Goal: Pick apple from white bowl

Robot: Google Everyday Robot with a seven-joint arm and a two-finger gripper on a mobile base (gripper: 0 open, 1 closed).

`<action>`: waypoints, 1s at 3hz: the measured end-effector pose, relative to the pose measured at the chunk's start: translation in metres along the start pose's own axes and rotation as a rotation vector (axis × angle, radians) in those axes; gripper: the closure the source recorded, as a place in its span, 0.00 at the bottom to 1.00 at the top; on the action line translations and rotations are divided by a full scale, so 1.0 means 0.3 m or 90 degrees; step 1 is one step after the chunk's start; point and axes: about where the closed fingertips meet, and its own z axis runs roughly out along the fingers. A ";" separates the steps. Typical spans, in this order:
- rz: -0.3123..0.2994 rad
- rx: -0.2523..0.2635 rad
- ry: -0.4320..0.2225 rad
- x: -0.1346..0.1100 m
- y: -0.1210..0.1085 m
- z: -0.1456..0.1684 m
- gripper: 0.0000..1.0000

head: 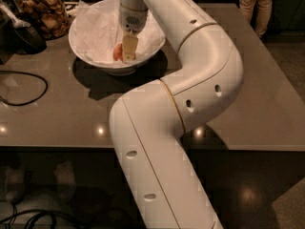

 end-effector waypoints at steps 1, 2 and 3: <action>0.000 0.000 0.000 0.000 0.000 0.000 0.68; 0.000 0.000 0.000 0.000 0.000 0.000 0.91; 0.000 0.000 0.000 0.000 0.000 0.000 1.00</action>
Offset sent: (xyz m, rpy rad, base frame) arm 0.0000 0.0000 0.0000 0.0000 0.0000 0.0000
